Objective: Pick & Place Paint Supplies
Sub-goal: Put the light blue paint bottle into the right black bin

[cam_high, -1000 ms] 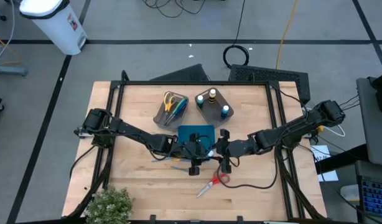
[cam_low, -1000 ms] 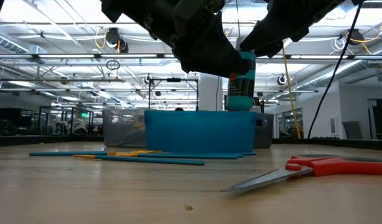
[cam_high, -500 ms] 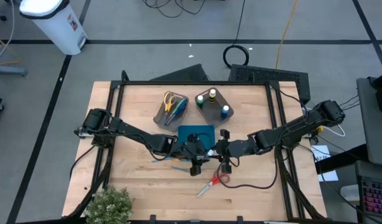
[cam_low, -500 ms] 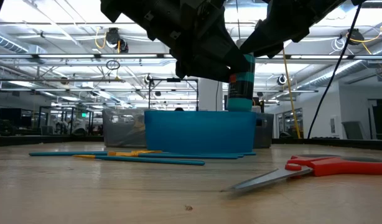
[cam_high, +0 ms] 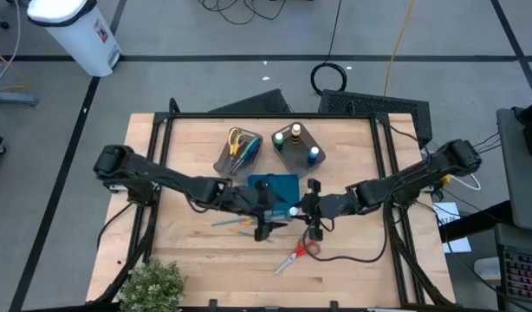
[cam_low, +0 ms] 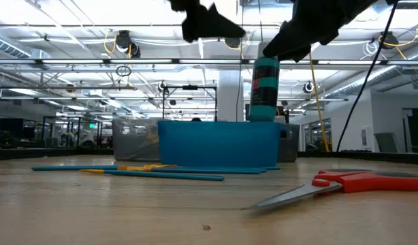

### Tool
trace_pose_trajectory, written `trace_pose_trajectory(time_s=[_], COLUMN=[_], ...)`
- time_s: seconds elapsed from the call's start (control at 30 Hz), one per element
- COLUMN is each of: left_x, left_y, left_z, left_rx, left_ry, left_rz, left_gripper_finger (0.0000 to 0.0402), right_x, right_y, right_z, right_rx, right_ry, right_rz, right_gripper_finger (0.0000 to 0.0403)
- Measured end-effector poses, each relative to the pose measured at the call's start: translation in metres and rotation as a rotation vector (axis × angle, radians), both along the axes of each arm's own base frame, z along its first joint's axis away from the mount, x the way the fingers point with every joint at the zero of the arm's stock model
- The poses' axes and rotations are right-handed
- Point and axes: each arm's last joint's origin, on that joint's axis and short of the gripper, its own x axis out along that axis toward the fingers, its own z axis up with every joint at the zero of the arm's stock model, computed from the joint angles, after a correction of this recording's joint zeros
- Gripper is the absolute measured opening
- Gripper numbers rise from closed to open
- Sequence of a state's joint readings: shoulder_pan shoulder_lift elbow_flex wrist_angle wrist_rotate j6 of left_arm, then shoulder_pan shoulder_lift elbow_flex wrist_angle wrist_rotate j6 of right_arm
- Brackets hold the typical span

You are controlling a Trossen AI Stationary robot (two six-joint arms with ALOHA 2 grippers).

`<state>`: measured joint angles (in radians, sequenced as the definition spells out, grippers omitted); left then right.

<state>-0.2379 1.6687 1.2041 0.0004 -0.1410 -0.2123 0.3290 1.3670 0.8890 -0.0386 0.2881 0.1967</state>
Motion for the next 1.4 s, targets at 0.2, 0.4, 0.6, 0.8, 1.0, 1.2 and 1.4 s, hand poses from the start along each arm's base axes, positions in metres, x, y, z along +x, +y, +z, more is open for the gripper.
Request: trace_pose_trajectory(time_s=[0.2,0.4,0.6,0.8,1.0,1.2,1.4], left_x=[-0.010,-0.009,-0.010,-0.028,-0.053,-0.069,-0.089], left_y=[0.002,0.002,0.003,0.007,0.013,0.017,0.026], left_z=[0.021,0.022,0.024,0.041,0.050,0.052,0.049], left_rx=[0.011,0.071,0.171,0.224,0.209,0.204,0.200], left_ry=[-0.058,-0.080,-0.095,-0.082,0.038,0.057,0.023], left_rz=[-0.025,-0.051,-0.093,-0.117,-0.113,-0.104,-0.064], left_gripper_finger=[0.0378,0.0373,0.0373,0.0381,0.0380,0.0371,0.0374], right_x=[-0.008,-0.027,-0.049,-0.067,-0.073,-0.073,-0.074], right_y=[0.002,0.011,0.020,0.025,0.025,0.025,0.024], right_z=[0.009,0.022,0.034,0.039,0.041,0.040,0.036], right_rx=[0.003,-0.058,-0.127,-0.167,-0.159,-0.157,-0.163], right_ry=[-0.018,-0.039,-0.076,-0.090,-0.092,-0.095,-0.085], right_rz=[0.010,-0.023,-0.091,-0.150,-0.165,-0.167,-0.164], right_gripper_finger=[0.0108,0.0105,0.0105,0.0105,0.0105,0.0105,0.0105])
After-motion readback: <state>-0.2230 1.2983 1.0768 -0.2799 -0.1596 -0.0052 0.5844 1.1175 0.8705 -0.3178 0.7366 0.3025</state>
